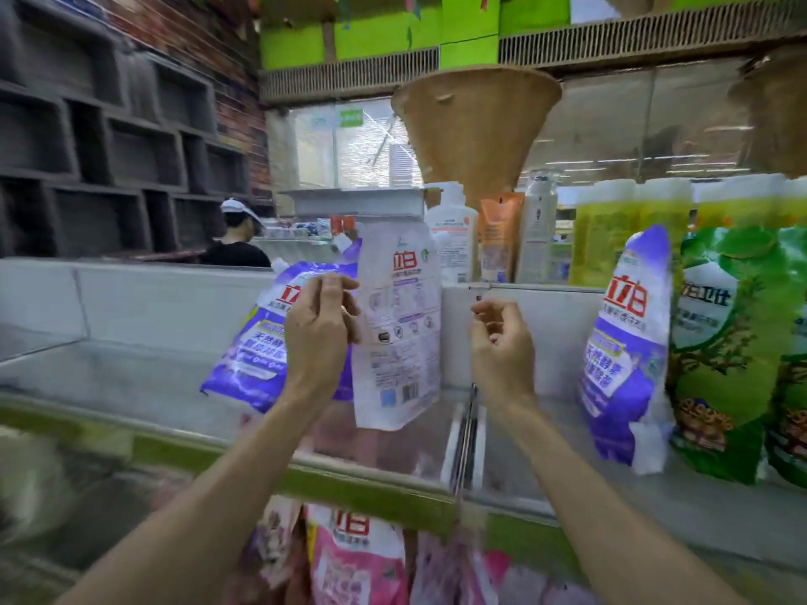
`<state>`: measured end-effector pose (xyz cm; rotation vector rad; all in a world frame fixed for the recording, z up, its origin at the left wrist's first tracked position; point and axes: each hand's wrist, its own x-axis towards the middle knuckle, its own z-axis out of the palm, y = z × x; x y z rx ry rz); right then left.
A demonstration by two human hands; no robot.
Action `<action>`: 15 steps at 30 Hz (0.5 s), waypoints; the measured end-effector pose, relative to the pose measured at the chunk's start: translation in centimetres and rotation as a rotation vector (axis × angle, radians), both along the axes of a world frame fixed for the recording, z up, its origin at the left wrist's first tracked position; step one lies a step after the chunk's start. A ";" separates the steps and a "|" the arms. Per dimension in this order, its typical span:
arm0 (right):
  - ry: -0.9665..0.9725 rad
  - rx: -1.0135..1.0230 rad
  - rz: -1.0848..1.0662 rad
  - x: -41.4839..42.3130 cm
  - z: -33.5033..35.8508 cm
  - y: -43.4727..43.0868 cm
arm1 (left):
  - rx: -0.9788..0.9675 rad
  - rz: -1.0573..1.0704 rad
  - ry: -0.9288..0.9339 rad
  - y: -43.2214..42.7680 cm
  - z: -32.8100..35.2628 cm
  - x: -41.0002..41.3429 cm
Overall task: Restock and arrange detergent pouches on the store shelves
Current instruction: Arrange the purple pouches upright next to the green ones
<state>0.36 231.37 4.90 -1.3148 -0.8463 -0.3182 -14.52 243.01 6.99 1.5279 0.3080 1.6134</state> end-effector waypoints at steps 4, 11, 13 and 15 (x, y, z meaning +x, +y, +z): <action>0.071 -0.179 0.021 -0.7 -1.3 1.9 | -0.128 0.046 0.098 3.4 -1.3 -1.9; 0.168 -0.332 0.303 -1.3 -2.7 2.9 | -0.159 -0.279 0.642 6.1 -3.6 -1.1; 0.122 -0.335 0.284 -1.7 -3.4 3.0 | -0.153 -0.346 0.674 6.7 -3.7 -0.8; 0.085 -0.352 0.255 -2.0 -3.9 3.3 | -0.154 -0.411 0.698 7.2 -3.6 -0.6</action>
